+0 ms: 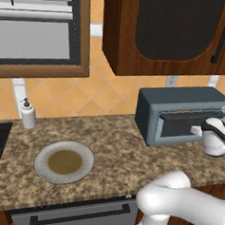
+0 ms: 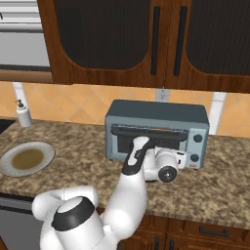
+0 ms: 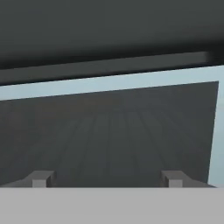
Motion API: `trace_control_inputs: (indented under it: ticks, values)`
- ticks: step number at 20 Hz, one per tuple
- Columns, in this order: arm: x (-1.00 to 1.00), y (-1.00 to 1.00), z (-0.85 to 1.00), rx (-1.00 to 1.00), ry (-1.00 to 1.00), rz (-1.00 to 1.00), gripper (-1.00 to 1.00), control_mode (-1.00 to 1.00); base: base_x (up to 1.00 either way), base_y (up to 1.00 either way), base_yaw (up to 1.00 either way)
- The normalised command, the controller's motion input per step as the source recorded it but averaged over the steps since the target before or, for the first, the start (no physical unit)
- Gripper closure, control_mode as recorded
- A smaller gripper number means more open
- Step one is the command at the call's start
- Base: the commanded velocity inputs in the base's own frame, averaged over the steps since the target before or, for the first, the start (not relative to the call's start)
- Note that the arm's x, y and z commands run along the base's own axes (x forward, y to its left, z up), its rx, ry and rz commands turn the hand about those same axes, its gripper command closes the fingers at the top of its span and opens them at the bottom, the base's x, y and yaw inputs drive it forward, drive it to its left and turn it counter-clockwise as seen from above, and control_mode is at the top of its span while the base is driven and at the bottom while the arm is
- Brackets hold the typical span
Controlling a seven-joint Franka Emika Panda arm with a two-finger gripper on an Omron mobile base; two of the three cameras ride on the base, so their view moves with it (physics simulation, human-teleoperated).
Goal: Pick up the kebab skewer and baguette bread, and place them inside the toaster oven. Close the toaster oven door and start by setting the timer.
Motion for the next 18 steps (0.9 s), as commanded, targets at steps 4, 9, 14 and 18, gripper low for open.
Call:
trace_control_inputs:
  ticks: [4,9,14,18]
  values:
    - [0.27,0.0,0.0,0.0,0.0,0.0,-1.0,-1.0,0.0,0.0,0.0]
    - [0.12,-0.02,0.0,0.0,0.0,0.0,-1.0,-1.0,0.0,0.0,0.0]
    - [0.0,-0.51,0.0,0.0,0.0,0.0,-1.0,-1.0,0.0,0.0,0.0]
    - [-0.05,-0.75,0.0,0.0,-0.01,0.0,-1.0,-1.0,0.0,0.0,0.0]
